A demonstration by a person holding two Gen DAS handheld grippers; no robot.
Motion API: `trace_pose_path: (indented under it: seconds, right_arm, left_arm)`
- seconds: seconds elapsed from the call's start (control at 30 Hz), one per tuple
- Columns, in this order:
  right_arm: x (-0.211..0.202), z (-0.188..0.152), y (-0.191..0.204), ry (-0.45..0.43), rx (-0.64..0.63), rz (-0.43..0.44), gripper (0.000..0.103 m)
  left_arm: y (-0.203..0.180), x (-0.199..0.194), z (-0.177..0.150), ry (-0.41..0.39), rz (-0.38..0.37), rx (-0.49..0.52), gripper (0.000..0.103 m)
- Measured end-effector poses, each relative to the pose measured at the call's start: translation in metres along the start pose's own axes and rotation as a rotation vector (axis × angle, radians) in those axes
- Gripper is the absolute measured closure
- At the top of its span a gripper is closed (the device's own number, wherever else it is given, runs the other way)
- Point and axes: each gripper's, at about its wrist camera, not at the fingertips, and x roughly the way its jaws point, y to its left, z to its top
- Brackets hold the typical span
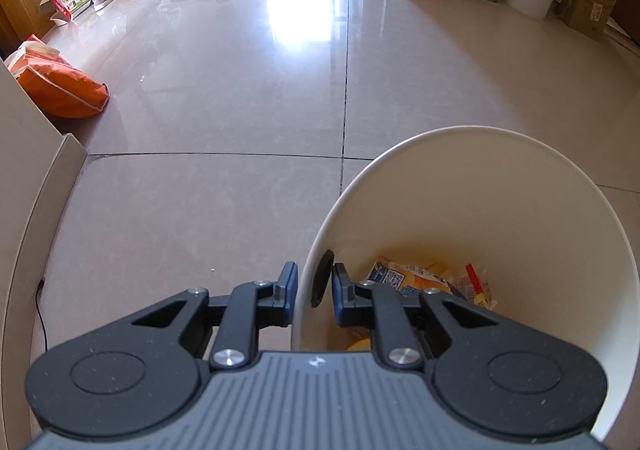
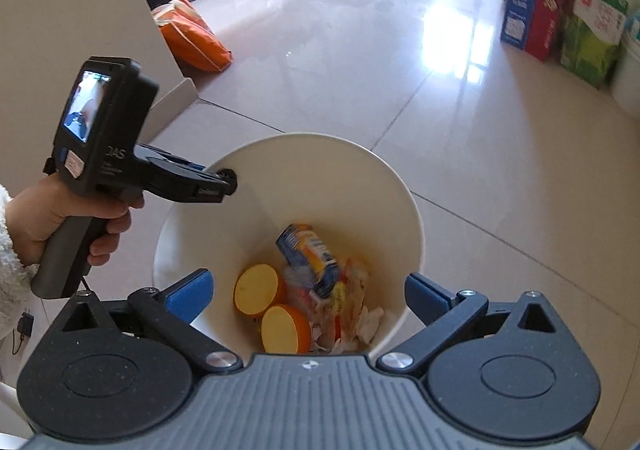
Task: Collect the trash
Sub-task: 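Lower the bin upright onto the floor and release it with the left tool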
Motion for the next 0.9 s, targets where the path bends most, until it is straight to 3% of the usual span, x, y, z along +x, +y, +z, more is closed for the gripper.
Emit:
trace_pose_path:
  seconds: [0.1,0.17,0.3,0.43,0.7,0.9]
  right_arm:
    - [0.003,-0.004,-0.006,0.0,0.036,0.011,0.0]
    - [0.008,-0.009,-0.011,0.016,0.072,0.016,0.0]
    - [0.013,-0.02,-0.018,0.049,0.135,0.023,0.0]
    - [0.014,-0.029,-0.024,0.061,0.179,0.0,0.0]
    - [0.014,-0.048,-0.029,0.083,0.244,-0.108,0.0]
    - [0.007,-0.052,-0.026,0.152,0.34,-0.13,0.0]
  left_arm:
    - [0.0,-0.001,0.0,0.003,0.001,-0.007,0.085]
    - [0.0,-0.001,0.0,0.005,-0.011,-0.009,0.077]
    - [-0.004,-0.004,-0.002,0.006,-0.041,-0.008,0.031]
    - [-0.01,-0.012,-0.002,-0.024,-0.011,0.033,0.011]
    - [-0.014,-0.037,-0.015,-0.015,0.003,0.061,0.01]
    - [-0.01,-0.086,-0.016,0.029,0.012,0.059,0.01]
